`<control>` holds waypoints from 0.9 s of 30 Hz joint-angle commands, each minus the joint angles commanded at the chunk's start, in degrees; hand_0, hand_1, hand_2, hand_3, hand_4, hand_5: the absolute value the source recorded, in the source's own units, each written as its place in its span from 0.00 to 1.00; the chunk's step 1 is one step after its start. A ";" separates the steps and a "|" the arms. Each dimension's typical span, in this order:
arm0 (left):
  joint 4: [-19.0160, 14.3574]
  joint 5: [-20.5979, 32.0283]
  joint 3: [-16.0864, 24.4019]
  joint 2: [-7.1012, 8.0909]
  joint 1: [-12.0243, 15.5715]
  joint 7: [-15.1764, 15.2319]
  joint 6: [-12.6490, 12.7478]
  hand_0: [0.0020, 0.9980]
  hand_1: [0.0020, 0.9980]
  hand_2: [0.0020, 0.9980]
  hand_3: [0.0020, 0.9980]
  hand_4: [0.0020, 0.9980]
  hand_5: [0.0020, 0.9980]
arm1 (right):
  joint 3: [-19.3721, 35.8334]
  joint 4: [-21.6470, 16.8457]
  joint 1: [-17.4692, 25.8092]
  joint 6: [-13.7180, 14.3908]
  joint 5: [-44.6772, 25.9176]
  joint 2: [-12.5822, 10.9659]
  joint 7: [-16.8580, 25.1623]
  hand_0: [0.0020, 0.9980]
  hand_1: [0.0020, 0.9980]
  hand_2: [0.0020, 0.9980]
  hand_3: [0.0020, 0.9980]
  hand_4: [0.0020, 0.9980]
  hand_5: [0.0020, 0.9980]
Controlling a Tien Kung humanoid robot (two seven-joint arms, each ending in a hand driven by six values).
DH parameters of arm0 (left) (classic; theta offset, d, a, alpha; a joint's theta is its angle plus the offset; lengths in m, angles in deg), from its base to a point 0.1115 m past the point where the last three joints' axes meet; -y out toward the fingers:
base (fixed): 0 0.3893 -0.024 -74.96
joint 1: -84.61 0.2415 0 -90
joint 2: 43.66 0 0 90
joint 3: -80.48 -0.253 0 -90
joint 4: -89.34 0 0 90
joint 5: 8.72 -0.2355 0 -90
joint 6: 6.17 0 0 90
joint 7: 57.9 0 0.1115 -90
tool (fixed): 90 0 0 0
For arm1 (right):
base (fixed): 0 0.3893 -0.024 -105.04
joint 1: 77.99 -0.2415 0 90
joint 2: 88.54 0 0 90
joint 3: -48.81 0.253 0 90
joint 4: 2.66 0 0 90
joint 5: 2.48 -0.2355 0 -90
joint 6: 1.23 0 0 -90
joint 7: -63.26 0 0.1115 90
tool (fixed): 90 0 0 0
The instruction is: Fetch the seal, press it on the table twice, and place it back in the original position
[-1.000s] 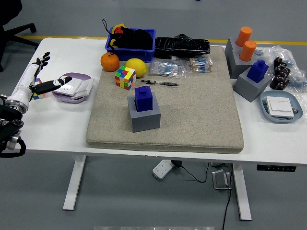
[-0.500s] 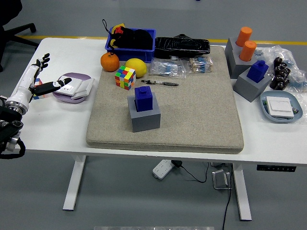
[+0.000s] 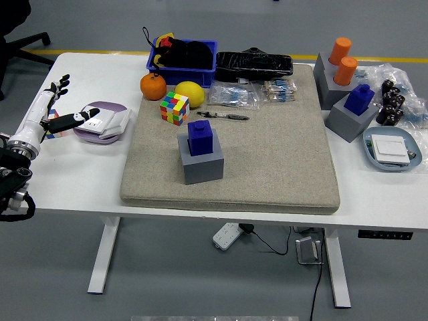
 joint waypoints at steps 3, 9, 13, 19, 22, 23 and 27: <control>-0.06 -0.02 0.07 -0.01 -0.01 0.02 0.01 0.96 0.95 0.97 0.98 1.00 0.36 | 0.05 0.03 0.11 -0.01 0.02 -0.01 -0.02 0.85 0.77 0.71 0.74 0.79 0.56; -0.02 -0.02 0.10 0.05 -0.06 -0.06 -0.02 0.96 0.95 0.97 0.98 1.00 0.36 | 0.39 0.00 0.04 0.05 0.16 0.00 0.00 0.85 0.77 0.71 0.74 0.79 0.56; 0.00 -0.08 0.17 -0.01 -0.01 -0.15 -0.06 0.96 0.95 0.97 0.98 1.00 0.36 | 0.59 0.01 0.04 0.07 0.21 0.11 0.03 0.85 0.77 0.71 0.74 0.79 0.56; -0.04 -0.11 0.26 -0.08 0.12 -0.26 -0.10 0.96 0.95 0.97 0.98 1.00 0.37 | 0.67 0.03 -0.01 0.14 0.31 0.22 0.05 0.85 0.77 0.71 0.74 0.79 0.56; -0.03 -0.11 0.23 -0.06 0.12 -0.34 -0.12 0.96 0.95 0.97 0.98 1.00 0.37 | 0.71 0.01 -0.07 0.18 0.31 0.24 0.05 0.85 0.77 0.71 0.74 0.79 0.56; -0.04 -0.11 0.24 -0.04 0.11 -0.36 -0.13 0.96 0.94 0.97 0.98 1.00 0.36 | 0.71 0.00 -0.10 0.19 0.31 0.23 0.05 0.85 0.77 0.71 0.74 0.79 0.56; -0.09 -0.21 0.25 0.01 0.04 -0.44 -0.14 0.96 0.94 0.97 0.98 1.00 0.36 | 0.56 0.02 -0.20 0.21 0.23 0.13 0.00 0.85 0.77 0.71 0.74 0.79 0.56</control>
